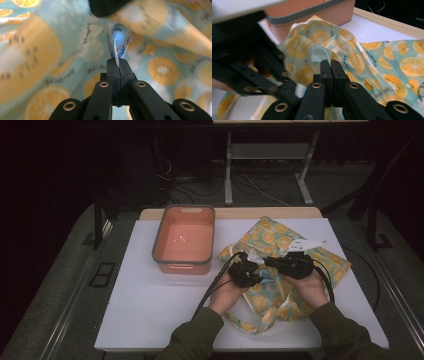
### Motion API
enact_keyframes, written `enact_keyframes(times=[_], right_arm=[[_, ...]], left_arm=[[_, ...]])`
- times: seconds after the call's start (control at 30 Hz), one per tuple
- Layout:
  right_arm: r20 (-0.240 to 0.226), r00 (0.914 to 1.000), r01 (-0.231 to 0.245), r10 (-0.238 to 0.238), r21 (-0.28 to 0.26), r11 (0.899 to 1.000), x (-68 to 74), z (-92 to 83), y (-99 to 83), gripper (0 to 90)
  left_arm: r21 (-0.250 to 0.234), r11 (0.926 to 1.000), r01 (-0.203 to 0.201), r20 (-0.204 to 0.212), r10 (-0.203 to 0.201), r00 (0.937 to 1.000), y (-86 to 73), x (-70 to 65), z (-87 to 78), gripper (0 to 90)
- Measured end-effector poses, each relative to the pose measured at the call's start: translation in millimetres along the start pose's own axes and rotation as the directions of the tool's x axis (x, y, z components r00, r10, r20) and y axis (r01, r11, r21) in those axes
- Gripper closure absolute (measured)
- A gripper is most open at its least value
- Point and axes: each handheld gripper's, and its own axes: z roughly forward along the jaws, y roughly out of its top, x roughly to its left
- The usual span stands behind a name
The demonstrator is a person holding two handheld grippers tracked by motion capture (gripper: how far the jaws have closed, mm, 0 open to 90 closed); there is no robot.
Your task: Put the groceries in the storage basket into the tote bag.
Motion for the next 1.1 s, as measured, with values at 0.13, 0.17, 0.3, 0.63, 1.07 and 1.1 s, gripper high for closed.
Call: enact_keyframes(times=[0.13, 0.17, 0.3, 0.63, 1.07, 1.1], right_arm=[[0.002, 1.0000, 0.000, 0.000, 0.000, 1.000, -0.6, -0.8, 0.1, 89.4], [0.002, 1.0000, -0.001, 0.001, -0.001, 1.000, -0.8, -1.1, 0.1, 89.4], [0.004, 1.0000, -0.003, 0.003, -0.005, 1.000, -2.3, -2.6, -0.2, 89.3], [0.005, 1.0000, -0.001, 0.001, -0.006, 1.000, -1.5, -3.1, 0.2, 89.4], [0.002, 1.0000, 0.004, -0.004, 0.005, 1.000, 0.5, -0.4, -0.4, 89.4], [0.003, 1.0000, 0.004, -0.004, 0.004, 1.000, 0.3, -0.9, -0.3, 89.4]], left_arm=[[-0.001, 0.9996, 0.029, -0.010, -0.029, 0.9995, 6.4, 6.5, 13.9, 89.5], [0.006, 0.9995, 0.032, -0.012, -0.032, 0.9994, 7.1, 7.8, 17.6, 89.5], [0.055, 0.9979, 0.032, -0.045, -0.030, 0.9985, 3.2, 10.8, 31.3, 87.0], [-0.061, 0.9978, 0.025, -0.045, -0.028, 0.9986, -11.9, 4.4, -22.5, 66.9], [-0.100, 0.9941, 0.041, -0.087, -0.050, 0.9949, -65.9, 2.1, -90.2, 53.0], [-0.101, 0.9939, 0.045, -0.095, -0.055, 0.9940, -70.7, 2.2, -93.0, 49.4]])
